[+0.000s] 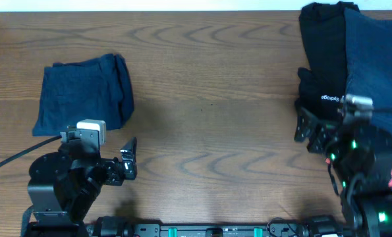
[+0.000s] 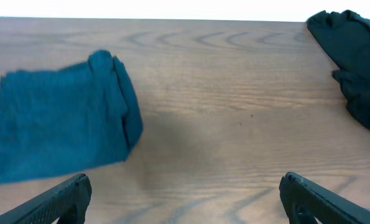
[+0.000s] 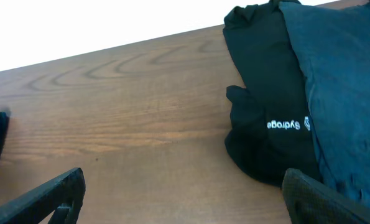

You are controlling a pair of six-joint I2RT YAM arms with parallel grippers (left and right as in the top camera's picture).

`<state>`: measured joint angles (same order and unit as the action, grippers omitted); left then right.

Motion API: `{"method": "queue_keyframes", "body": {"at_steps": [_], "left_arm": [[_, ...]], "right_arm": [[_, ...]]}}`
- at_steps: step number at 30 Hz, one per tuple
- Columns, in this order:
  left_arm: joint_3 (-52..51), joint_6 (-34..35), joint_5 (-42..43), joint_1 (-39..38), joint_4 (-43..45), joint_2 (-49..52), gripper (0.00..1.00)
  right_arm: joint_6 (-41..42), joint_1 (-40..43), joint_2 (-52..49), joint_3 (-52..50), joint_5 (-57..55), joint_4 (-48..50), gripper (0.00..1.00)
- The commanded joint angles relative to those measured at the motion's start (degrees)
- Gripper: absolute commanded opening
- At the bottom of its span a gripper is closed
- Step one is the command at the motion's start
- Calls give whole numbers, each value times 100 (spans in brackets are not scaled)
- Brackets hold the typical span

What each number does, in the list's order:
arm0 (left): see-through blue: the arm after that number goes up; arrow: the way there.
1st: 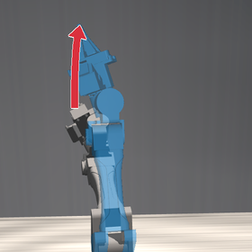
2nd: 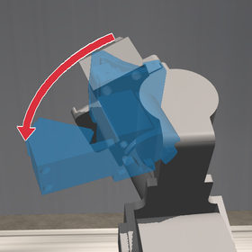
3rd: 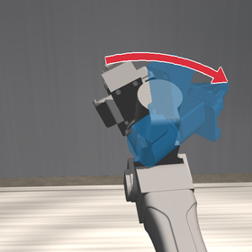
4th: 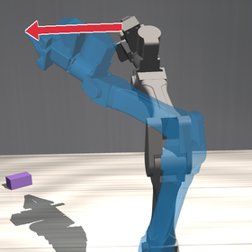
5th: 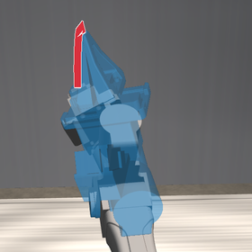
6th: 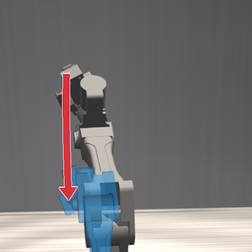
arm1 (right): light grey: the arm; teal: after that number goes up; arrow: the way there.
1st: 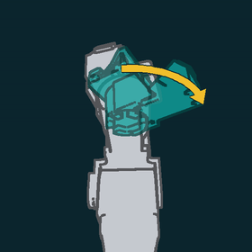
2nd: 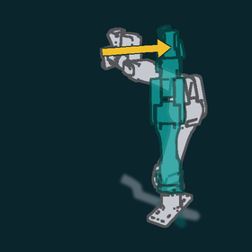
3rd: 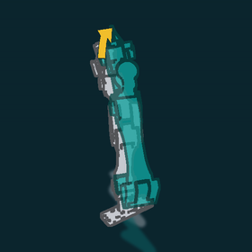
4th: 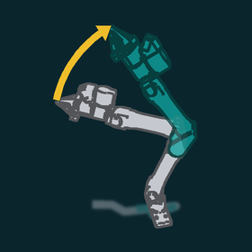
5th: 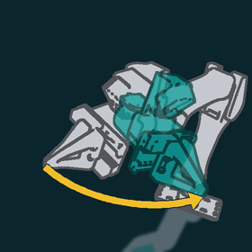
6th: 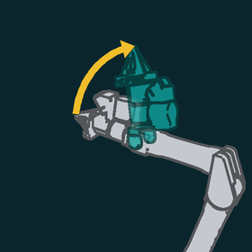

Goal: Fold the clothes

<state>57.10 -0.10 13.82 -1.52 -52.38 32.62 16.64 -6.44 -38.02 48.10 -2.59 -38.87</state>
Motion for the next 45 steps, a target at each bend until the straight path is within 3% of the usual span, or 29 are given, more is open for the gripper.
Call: {"method": "queue_keyframes", "body": {"at_steps": [1, 22, 29, 36, 45], "left_arm": [[-63, 365, 72, 20, 13, 4, 98], [-63, 363, 72, 20, -33, 22, 98], [-63, 363, 72, 20, -33, 22, 98], [-63, 363, 72, 20, -33, 22, 98], [-63, 363, 72, 20, -33, 22, 98]], "right_arm": [[177, 15, 350, -205, -61, -107, 99], [48, -92, 426, -216, -256, -2033, 99], [-173, 184, 1040, -289, -199, -2190, 99], [-1390, 590, 2074, -1331, 575, -750, 99], [-1419, 616, 3359, -3244, 911, 1556, 99]]}}
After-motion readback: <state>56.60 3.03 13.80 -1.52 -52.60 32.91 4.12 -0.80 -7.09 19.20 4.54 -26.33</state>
